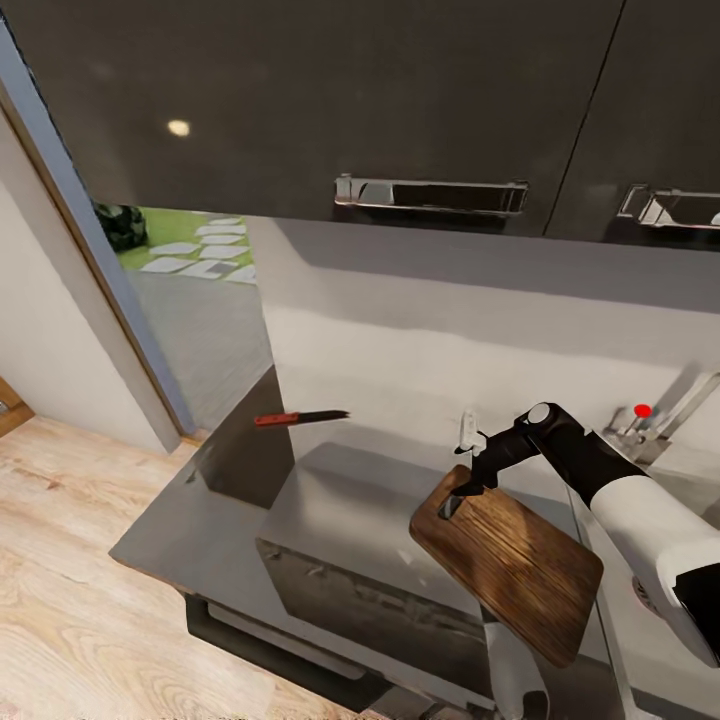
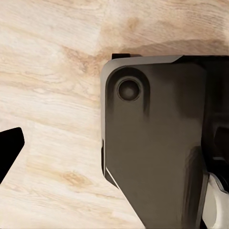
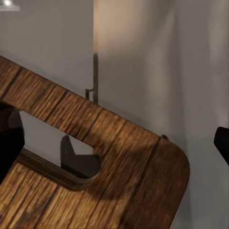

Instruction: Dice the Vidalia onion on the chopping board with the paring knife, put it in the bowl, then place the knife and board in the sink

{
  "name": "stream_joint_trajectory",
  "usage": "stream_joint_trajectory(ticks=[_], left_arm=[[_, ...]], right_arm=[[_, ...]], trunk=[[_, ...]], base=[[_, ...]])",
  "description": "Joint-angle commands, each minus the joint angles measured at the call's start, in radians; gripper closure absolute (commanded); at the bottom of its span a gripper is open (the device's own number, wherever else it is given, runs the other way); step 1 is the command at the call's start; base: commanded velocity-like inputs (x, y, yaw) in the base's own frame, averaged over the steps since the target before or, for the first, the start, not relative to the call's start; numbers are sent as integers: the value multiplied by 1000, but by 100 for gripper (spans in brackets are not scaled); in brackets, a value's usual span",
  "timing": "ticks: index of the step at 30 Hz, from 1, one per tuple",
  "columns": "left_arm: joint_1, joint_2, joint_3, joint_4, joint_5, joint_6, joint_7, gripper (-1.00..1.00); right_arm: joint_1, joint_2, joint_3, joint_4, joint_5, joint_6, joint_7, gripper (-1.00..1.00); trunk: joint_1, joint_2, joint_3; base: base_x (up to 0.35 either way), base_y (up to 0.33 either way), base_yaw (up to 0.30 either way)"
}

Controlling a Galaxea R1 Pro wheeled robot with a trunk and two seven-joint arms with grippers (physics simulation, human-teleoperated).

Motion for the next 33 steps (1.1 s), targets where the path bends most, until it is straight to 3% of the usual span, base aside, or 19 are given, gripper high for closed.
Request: stream_joint_trajectory(ticks=[1, 33], left_arm=[[-1, 0, 1, 0, 0, -3, 0, -100], [-1, 0, 1, 0, 0, -3, 0, -100]], right_arm=[[-1, -1, 3, -2, -1, 10, 3, -100], [-1, 1, 5, -3, -1, 10, 3, -100]], trunk=[[0, -2, -4], [0, -2, -55]], base=[[0, 0, 0], [0, 0, 0]])
